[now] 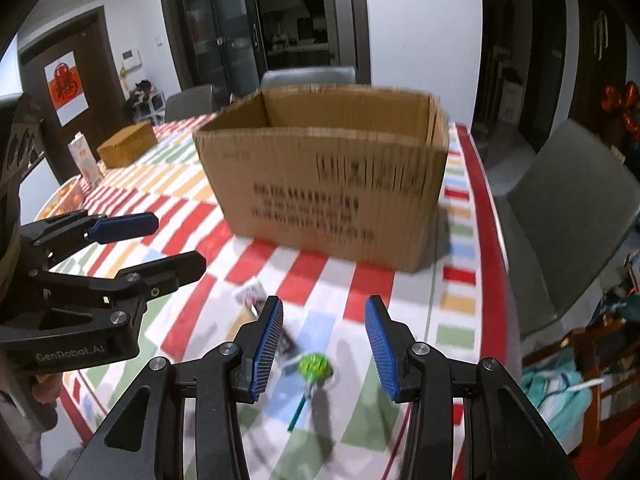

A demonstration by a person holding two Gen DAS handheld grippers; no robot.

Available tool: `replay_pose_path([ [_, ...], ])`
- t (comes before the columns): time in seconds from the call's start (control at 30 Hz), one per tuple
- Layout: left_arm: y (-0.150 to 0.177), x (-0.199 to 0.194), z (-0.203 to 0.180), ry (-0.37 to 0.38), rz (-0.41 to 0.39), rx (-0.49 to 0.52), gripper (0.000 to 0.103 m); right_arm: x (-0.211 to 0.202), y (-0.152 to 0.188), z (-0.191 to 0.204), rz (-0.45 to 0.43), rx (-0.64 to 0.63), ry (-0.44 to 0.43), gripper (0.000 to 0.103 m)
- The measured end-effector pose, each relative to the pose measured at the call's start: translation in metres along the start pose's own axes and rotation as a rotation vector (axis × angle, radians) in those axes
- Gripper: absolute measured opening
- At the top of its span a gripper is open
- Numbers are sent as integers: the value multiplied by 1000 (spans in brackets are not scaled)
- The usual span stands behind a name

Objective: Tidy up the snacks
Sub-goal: 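Move both tools back toward the white roll and last lollipop, then grasp the white hawthorn roll with the left tool while the right tool grasps the green lollipop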

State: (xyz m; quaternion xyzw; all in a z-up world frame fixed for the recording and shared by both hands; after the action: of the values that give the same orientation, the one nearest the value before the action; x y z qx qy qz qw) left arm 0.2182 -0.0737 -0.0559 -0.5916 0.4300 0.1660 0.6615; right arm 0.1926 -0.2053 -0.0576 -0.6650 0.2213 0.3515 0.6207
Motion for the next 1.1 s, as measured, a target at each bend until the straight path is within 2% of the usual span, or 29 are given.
replay_pose_path([
  [0.53, 31, 60, -4, 62, 171, -85, 68, 34, 43, 2, 129, 49, -36, 44],
  [0.73, 31, 82, -7, 70, 203, -125, 68, 44, 49, 2, 152, 61, -53, 43],
  [0.9, 30, 96, -8, 18, 217, -130, 68, 52, 50, 0, 170, 78, -55, 43],
  [1.03, 29, 101, -6, 12, 216, -138, 68, 57, 52, -1, 183, 85, -57, 40],
  [1.1, 30, 100, -4, 16, 217, -140, 64, 58, 52, -2, 184, 88, -56, 40],
])
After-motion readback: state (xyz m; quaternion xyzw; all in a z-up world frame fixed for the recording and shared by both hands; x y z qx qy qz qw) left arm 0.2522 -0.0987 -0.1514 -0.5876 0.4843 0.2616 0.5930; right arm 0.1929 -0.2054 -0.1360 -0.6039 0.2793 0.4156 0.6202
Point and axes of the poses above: each gripper's, at about its wrist camera, not at the fingertips, and x roughly the way its jaws point, z to its left, y to its underside, the point moved 4 cm from there along x, roughly the way its jaws point, and after that the axes turned 5 degrees about y, right-handed, at the moved point
